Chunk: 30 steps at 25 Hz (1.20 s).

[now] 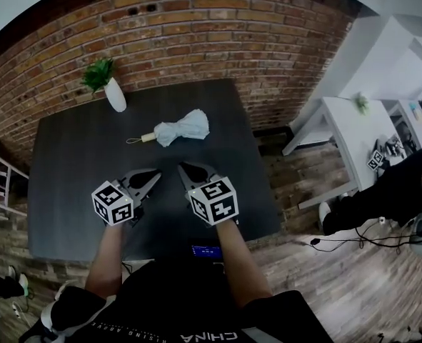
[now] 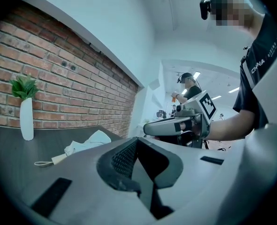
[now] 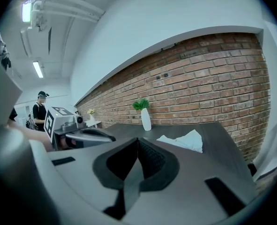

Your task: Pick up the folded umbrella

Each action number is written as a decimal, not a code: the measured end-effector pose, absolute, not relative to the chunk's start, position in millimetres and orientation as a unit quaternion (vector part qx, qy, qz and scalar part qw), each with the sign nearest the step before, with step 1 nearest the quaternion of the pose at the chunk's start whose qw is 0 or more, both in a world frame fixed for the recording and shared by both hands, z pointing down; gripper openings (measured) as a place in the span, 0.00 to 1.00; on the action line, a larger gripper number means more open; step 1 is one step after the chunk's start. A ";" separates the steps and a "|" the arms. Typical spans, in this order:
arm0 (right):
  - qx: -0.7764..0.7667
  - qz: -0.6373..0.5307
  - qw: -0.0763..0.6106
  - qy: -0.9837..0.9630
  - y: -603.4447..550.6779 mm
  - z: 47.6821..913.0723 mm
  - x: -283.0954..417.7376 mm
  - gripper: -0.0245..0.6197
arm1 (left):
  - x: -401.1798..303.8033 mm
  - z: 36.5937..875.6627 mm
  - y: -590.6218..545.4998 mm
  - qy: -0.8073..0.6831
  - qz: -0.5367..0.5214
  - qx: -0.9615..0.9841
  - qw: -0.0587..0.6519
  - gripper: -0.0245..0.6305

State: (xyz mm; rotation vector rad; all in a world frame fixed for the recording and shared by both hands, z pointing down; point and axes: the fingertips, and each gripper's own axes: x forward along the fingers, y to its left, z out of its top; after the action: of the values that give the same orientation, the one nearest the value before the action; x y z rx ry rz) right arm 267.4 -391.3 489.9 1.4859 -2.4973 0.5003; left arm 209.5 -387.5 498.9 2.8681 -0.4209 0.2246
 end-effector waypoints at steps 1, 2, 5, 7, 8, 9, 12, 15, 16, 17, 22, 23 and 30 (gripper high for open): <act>0.496 0.169 0.095 -0.846 -392.0 489.4 268.4 0.05 | 211.4 498.4 -387.5 -0.146 0.074 0.979 0.119 0.04; 0.490 0.169 0.094 -0.850 -392.5 489.3 269.3 0.05 | 213.5 497.9 -387.3 -0.149 0.071 0.979 0.121 0.04; 0.471 0.169 0.096 -0.860 -392.3 491.8 273.2 0.05 | 221.1 498.1 -385.0 -0.158 0.059 0.977 0.127 0.04; 0.458 0.171 0.098 -0.867 -391.1 494.0 276.0 0.05 | 225.2 498.7 -383.0 -0.167 0.053 0.975 0.134 0.04; 0.450 0.171 0.100 -0.871 -391.1 494.9 276.8 0.05 | 226.6 499.1 -382.5 -0.172 0.051 0.974 0.137 0.04; 0.443 0.172 0.101 -0.874 -392.0 496.1 277.3 0.05 | 227.5 499.9 -382.5 -0.177 0.051 0.973 0.139 0.04; 0.429 0.173 0.107 -0.880 -400.2 501.3 279.0 0.05 | 227.5 506.3 -387.5 -0.192 0.060 0.969 0.143 0.04; 0.420 0.177 0.116 -0.883 -414.5 508.8 278.2 0.05 | 222.6 512.5 -398.7 -0.204 0.063 0.965 0.155 0.04; 0.418 0.178 0.120 -0.883 -421.0 511.6 277.9 0.05 | 221.2 514.1 -403.7 -0.204 0.063 0.964 0.159 0.04; 0.417 0.180 0.125 -0.882 -428.2 514.6 277.5 0.05 | 219.9 515.8 -409.7 -0.205 0.062 0.963 0.162 0.04; 0.405 0.186 0.156 -0.882 -462.4 531.5 275.8 0.07 | 217.3 531.2 -444.4 -0.218 0.052 0.957 0.182 0.04; 0.402 0.186 0.165 -0.881 -469.9 536.4 276.6 0.10 | 219.2 534.8 -450.4 -0.217 0.052 0.957 0.185 0.05; 0.361 0.174 0.245 -0.883 -520.1 571.3 269.8 0.21 | 226.5 560.3 -490.7 -0.212 0.068 0.955 0.198 0.09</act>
State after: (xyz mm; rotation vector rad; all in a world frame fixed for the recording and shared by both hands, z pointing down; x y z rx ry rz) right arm 269.8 -520.1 571.3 0.9856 -2.4099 0.4762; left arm 226.5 -490.7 560.3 2.6720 -0.5938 0.1915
